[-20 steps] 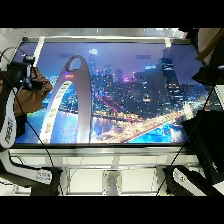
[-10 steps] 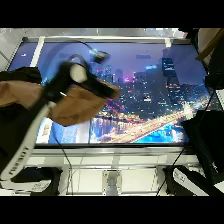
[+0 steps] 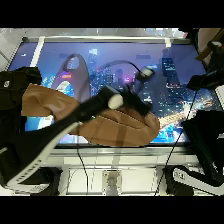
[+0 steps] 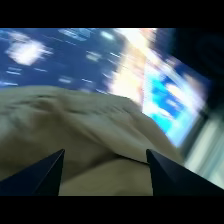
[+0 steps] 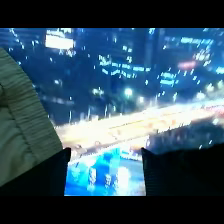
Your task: Fold the clothes and pants, and hang the long-sleeved shirts on hangers.
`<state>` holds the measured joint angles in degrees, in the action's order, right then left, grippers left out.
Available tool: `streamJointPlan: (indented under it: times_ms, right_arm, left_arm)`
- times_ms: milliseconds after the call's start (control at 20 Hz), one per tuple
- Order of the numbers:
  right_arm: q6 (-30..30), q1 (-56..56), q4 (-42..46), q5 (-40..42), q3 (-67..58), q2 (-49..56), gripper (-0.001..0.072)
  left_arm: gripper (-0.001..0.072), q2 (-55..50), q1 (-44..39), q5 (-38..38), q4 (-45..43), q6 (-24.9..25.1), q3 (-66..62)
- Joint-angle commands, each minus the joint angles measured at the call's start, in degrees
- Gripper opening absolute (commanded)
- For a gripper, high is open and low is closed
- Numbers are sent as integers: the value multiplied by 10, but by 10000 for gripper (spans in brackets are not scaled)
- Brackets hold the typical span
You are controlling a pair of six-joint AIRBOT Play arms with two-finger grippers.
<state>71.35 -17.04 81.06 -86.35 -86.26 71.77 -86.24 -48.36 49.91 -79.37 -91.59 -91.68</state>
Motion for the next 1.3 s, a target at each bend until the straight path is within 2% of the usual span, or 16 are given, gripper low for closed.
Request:
streamJointPlan:
  times_ms: [0,100,250,400,550,700,800,900,1050,1200,1250]
  right_arm:
    - [4,-72,-51,-7,101,9,501]
    - [-11,-128,-134,-10,197,7,501]
    - [-41,-142,-243,45,311,8,502]
    - [-51,-90,-254,131,366,10,501]
    - [-49,-12,-265,225,362,33,501]
    - [-43,47,-297,253,324,93,500]
    - [-44,79,-310,223,271,147,501]
    - [-43,107,-311,204,203,197,501]
    - [0,134,-310,194,88,270,501]
    - [19,158,-311,134,-26,345,501]
    - [30,169,-311,126,-58,369,501]
  left_arm:
    - [587,64,136,161,-141,-47,-3]
    - [586,97,245,227,-165,-47,-1]
    - [586,110,382,249,-149,-47,0]
    - [585,110,467,266,-126,-47,36]
    - [584,110,492,249,-58,-30,102]
    - [576,110,492,196,-62,-27,174]
    - [393,110,507,164,-78,-30,190]
    - [388,115,538,152,-76,-45,190]
    - [388,115,608,163,-76,-45,190]
    - [388,115,676,148,-75,-48,190]
    - [414,112,692,140,-75,-58,190]
